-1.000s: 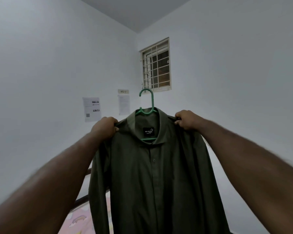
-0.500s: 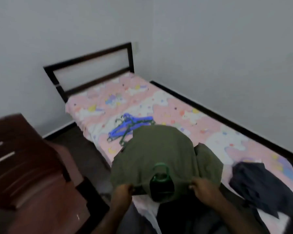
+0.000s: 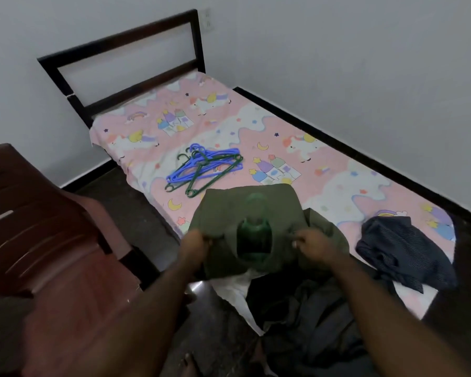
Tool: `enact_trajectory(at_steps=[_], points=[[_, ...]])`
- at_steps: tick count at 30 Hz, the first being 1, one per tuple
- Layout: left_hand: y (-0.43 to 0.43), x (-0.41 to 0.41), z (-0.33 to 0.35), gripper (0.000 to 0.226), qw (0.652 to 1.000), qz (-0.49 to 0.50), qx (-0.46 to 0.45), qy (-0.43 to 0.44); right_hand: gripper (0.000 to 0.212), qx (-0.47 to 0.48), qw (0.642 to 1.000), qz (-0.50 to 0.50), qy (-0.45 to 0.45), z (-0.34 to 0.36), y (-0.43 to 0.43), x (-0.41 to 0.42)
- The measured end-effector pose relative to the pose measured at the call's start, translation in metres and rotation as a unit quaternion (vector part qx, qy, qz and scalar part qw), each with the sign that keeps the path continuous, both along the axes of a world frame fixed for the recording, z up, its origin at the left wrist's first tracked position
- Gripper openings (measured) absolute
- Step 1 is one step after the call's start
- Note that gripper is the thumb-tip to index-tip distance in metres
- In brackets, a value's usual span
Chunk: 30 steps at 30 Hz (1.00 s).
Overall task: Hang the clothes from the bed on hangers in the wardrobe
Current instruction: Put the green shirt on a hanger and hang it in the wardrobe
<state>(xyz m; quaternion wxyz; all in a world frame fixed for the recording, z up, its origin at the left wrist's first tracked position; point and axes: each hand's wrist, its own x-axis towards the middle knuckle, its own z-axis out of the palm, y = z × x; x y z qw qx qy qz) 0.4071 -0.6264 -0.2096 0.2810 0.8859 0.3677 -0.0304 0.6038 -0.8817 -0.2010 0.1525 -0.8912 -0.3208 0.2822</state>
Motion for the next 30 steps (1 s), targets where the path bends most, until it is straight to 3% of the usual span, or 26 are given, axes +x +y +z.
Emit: enact_trajectory(at_steps=[2, 4, 6, 7, 8, 10, 12, 14, 20, 25, 27, 30], points=[[0.027, 0.034, 0.053, 0.024, 0.985, 0.069, 0.028, -0.156, 0.016, 0.098, 0.992, -0.037, -0.075, 0.057, 0.032, 0.029], [0.038, 0.045, 0.092, 0.022, 0.934, 0.122, 0.077, -0.326, 0.021, 0.255, 0.943, -0.077, -0.201, 0.105, 0.051, 0.034], [0.034, 0.035, 0.091, 0.017, 0.907, 0.132, 0.121, -0.381, 0.027, 0.338, 0.889, -0.078, -0.299, 0.111, 0.053, 0.017], [0.025, 0.025, 0.076, 0.016, 0.919, 0.138, 0.111, -0.353, 0.028, 0.317, 0.897, -0.062, -0.301, 0.094, 0.048, 0.006], [0.013, 0.009, 0.051, 0.019, 0.943, 0.145, 0.075, -0.290, 0.028, 0.262, 0.928, -0.043, -0.260, 0.064, 0.038, -0.006], [-0.010, -0.032, -0.013, 0.028, 0.980, 0.135, -0.030, -0.146, 0.027, 0.115, 0.986, -0.012, -0.122, 0.002, 0.009, -0.036], [-0.034, -0.073, -0.055, 0.021, 0.984, 0.127, -0.107, -0.069, 0.026, 0.042, 0.998, 0.001, -0.045, -0.045, -0.024, -0.068], [-0.051, -0.095, -0.071, 0.023, 0.984, 0.132, -0.110, -0.039, 0.019, 0.027, 0.999, -0.002, -0.017, -0.068, -0.045, -0.091], [-0.068, -0.097, -0.054, 0.027, 0.987, 0.138, -0.076, -0.031, 0.008, 0.040, 0.999, -0.004, -0.018, -0.068, -0.045, -0.097], [-0.044, -0.106, -0.023, 0.018, 0.976, 0.186, -0.080, -0.082, 0.021, 0.092, 0.994, 0.022, -0.053, -0.029, -0.004, -0.088], [-0.032, -0.117, -0.005, 0.024, 0.978, 0.190, -0.053, -0.070, 0.022, 0.120, 0.989, 0.048, -0.073, -0.003, 0.024, -0.088], [-0.004, -0.161, 0.019, 0.021, 0.975, 0.206, 0.062, -0.064, 0.015, 0.161, 0.973, 0.124, -0.112, 0.046, 0.084, -0.105]])
